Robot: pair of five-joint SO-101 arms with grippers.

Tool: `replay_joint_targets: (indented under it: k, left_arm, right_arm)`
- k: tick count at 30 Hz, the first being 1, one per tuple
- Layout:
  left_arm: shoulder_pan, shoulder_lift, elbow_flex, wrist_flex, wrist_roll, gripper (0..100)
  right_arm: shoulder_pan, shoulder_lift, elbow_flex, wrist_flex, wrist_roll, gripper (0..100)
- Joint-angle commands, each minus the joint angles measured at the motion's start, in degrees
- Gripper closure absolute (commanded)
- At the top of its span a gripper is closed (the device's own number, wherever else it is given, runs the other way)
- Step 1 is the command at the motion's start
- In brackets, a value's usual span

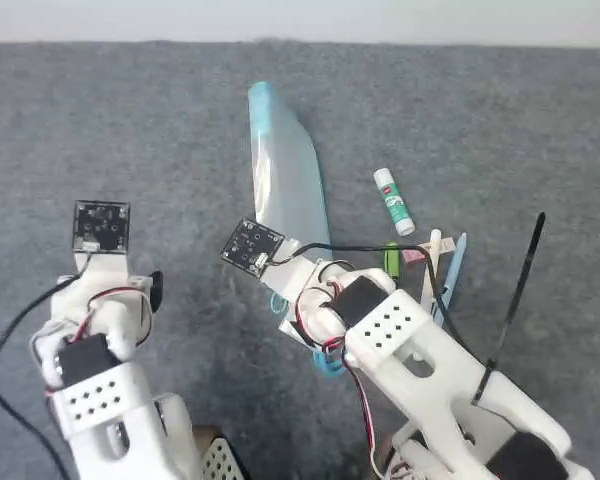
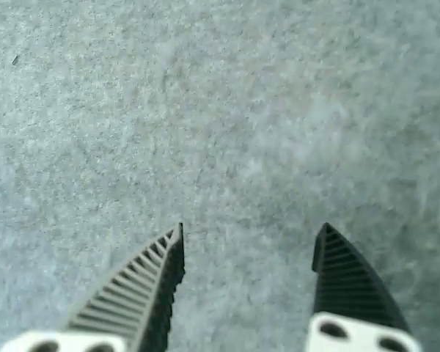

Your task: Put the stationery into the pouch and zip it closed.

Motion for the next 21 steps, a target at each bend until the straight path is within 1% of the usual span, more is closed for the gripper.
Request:
replay_joint_targets:
  k: [1, 5, 10, 14, 17, 19, 21]
  left_arm:
    - [-0.3, -1.4, -0.6, -1.5, -2.8, 73]
    - [0.1, -0.5, -0.5, -1.5, -2.9, 73]
    - [2.2, 1.3, 1.2, -1.8, -3.0, 73]
    - [4.1, 2.2, 2.9, -1.8, -3.0, 73]
    - [6.1, 2.1, 3.1, -1.7, -3.0, 73]
    - [7.8, 1.8, 3.1, -1.6, -3.0, 73]
    - [10.6, 1.8, 3.1, -1.6, -2.9, 73]
  right_arm:
    - [0.6, -0.4, -3.0, 1.7, 0.5, 99.3]
    - [0.7, 2.6, -3.0, 2.9, 0.6, 99.3]
    - [1.5, 8.7, -3.9, 3.1, 0.6, 99.3]
    - [7.1, 11.0, -7.4, 7.0, 0.4, 99.3]
    - [12.5, 9.4, -8.7, 7.3, 0.2, 99.3]
    - [14.2, 7.3, -8.5, 6.6, 0.1, 99.3]
    - [14.2, 5.1, -7.9, 5.9, 0.0, 99.3]
